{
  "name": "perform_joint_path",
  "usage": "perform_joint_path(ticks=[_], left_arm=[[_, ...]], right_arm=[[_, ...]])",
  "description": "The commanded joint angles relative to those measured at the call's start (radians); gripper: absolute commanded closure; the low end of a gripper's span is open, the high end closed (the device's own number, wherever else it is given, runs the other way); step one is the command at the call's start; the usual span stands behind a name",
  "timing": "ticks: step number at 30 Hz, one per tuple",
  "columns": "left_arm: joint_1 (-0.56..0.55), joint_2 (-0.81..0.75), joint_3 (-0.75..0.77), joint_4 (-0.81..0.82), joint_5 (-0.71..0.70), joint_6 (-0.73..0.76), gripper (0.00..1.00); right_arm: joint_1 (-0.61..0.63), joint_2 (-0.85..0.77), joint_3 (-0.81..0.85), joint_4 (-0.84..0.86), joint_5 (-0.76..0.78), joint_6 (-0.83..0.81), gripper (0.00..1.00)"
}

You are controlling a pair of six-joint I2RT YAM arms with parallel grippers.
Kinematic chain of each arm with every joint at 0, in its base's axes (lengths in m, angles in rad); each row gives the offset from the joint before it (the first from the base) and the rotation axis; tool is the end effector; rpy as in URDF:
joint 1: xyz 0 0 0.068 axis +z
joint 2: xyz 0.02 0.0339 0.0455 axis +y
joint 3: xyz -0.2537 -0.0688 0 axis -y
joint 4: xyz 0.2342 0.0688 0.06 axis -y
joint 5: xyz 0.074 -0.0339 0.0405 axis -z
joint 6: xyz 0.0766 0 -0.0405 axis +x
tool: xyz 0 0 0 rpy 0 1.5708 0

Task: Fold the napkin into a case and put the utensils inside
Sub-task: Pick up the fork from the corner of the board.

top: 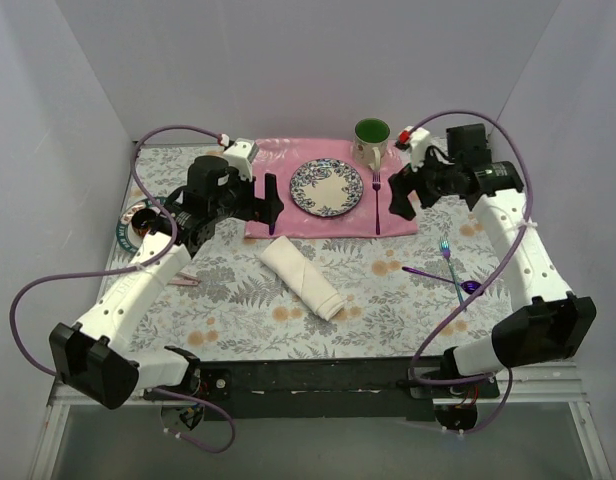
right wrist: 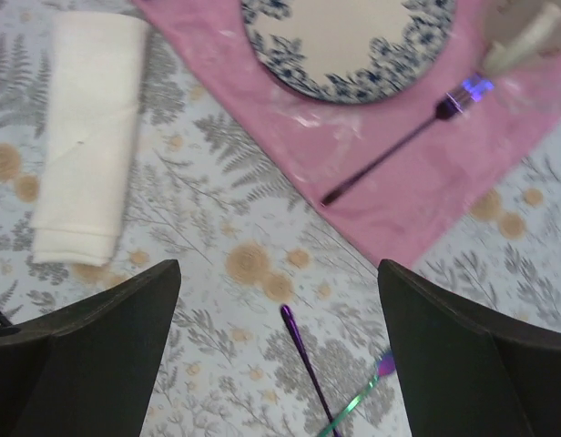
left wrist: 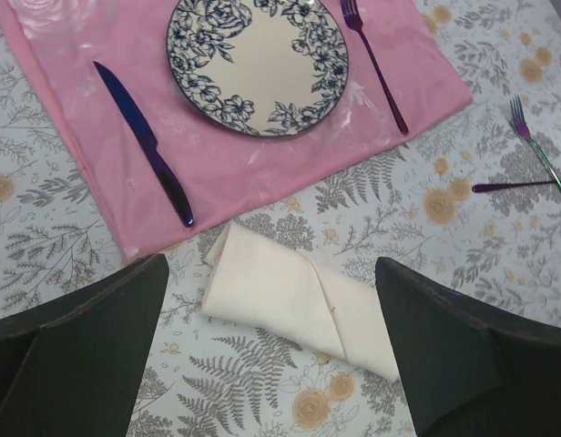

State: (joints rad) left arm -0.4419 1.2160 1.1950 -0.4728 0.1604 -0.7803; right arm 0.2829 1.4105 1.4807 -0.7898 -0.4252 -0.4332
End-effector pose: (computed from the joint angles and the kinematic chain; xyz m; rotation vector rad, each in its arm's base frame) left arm 0.2651 -0.1389 0.3356 -0.2646 2.1724 -0.8932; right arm 0.2956 0.1188 0.3455 -0.9880 2.0164 0.4050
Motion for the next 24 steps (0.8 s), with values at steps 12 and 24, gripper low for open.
perform_joint_path(ticks=[12,24], left_arm=[[0.026,0.005,0.034,-0.058,0.041,-0.094,0.02],[0.026,-0.015,-0.023,-0.049,0.065,-0.128,0.02]], right_arm=[[-0.421,0.077,-0.325,-0.140,0.379,-0.122,0.48],[-0.426,0.245,-0.358,0.023,0.387,-0.068,0.72]])
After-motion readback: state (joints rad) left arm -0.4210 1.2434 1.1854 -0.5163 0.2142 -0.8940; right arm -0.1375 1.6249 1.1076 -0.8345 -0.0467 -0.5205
